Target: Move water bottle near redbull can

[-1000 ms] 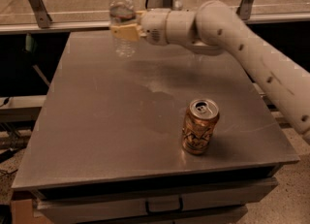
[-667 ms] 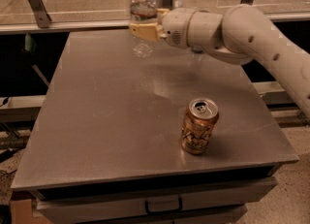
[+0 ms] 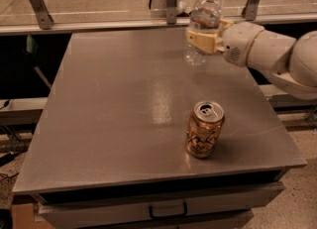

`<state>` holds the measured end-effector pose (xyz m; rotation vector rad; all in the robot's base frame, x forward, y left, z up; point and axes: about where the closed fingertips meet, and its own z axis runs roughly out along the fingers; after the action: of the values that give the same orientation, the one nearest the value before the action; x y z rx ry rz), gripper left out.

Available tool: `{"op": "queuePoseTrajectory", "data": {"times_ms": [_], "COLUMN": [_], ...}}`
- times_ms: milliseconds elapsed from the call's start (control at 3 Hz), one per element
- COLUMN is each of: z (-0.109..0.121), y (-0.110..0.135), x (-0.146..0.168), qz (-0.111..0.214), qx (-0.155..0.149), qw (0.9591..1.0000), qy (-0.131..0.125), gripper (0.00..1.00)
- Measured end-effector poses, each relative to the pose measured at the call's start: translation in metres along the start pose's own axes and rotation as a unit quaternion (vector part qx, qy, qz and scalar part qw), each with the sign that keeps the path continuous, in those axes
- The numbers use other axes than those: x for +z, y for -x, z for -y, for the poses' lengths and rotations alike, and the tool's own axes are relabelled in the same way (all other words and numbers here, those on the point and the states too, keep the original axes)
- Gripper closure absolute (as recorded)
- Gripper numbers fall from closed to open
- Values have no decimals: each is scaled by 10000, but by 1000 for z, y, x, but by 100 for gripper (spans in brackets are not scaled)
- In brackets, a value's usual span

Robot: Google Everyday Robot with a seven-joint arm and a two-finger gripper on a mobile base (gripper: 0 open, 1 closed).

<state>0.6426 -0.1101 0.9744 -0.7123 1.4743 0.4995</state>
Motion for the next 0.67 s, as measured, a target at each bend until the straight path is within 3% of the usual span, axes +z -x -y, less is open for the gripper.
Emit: {"op": "queuePoseTrajectory", "data": {"times_ms": [667], "z": [16], "y": [-8], "x": [-10], "qz": [-80], "qx": [-30], "qw": [9996], "qy": [-283], "gripper": [100]}}
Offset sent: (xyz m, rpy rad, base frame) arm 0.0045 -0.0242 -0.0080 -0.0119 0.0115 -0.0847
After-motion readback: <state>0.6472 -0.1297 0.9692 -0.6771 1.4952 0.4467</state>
